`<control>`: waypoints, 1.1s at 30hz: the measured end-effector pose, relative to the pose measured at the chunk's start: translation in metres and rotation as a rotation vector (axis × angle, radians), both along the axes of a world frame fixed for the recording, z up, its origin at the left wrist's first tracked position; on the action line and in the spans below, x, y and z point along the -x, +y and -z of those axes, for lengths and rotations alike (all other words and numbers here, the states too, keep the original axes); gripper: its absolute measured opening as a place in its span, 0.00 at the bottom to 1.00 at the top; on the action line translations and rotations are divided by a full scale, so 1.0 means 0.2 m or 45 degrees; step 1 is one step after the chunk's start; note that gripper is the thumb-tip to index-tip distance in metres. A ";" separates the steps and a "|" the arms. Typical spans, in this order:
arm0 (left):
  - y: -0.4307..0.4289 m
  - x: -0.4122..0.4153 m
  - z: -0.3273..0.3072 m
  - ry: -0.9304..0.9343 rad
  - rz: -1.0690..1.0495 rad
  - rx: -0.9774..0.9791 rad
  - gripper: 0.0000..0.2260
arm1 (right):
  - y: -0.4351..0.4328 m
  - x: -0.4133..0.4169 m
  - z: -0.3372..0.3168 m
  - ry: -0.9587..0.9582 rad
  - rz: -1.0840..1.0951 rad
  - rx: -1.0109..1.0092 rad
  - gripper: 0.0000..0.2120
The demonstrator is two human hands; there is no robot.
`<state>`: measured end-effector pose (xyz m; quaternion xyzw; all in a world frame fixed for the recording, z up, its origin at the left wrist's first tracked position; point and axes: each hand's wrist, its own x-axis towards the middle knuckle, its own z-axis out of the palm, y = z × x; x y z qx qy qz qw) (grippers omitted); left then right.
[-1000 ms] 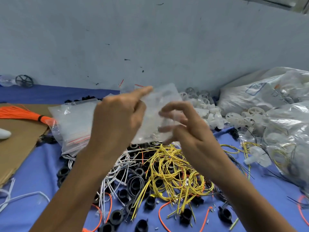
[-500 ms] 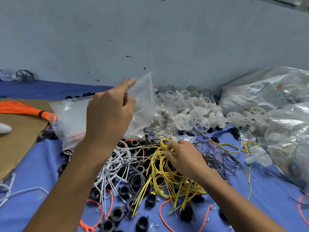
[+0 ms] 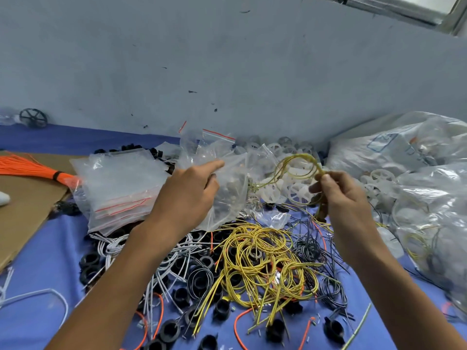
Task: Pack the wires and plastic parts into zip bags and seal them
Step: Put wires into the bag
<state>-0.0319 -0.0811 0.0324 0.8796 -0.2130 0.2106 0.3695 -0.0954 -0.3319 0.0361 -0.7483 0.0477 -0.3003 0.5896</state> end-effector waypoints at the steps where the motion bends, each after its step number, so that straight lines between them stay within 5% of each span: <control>1: -0.01 0.00 0.00 0.007 0.015 0.001 0.17 | -0.01 0.02 -0.02 -0.036 -0.033 -0.067 0.10; 10: -0.05 0.03 0.02 0.025 0.052 -0.023 0.17 | 0.09 0.08 -0.06 0.100 -0.334 -0.420 0.10; 17: -0.04 0.01 0.04 0.052 0.060 -0.011 0.17 | 0.15 0.03 0.05 0.255 -0.216 0.197 0.07; 23: -0.04 0.02 0.04 0.113 0.183 -0.039 0.16 | 0.16 -0.01 0.04 0.268 -0.151 0.473 0.06; 29: -0.16 0.10 0.06 0.084 0.353 -0.227 0.16 | 0.32 -0.01 0.07 0.443 -0.636 -0.070 0.10; 33: -0.15 0.11 0.03 0.161 0.381 -0.137 0.14 | 0.41 -0.02 0.11 0.452 -0.935 -0.624 0.13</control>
